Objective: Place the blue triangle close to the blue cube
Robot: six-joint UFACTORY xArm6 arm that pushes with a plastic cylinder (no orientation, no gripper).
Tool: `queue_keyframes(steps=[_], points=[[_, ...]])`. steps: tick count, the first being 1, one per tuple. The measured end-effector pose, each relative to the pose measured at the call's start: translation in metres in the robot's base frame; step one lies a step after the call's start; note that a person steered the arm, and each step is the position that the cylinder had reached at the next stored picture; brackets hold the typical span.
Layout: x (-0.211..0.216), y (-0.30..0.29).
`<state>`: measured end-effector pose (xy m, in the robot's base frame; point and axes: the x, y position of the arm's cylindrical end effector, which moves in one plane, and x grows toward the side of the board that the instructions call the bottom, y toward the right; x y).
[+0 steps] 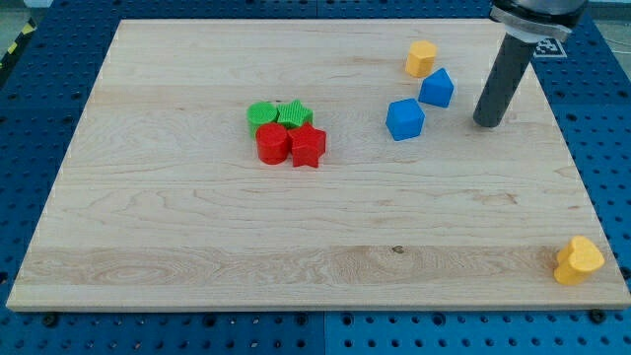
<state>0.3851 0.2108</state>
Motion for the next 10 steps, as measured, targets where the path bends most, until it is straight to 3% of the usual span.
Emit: queue_keyframes(steps=[1,4,7,10], points=[[-0.071,0.0],[-0.044,-0.044],[-0.074,-0.109],[-0.068,-0.086]])
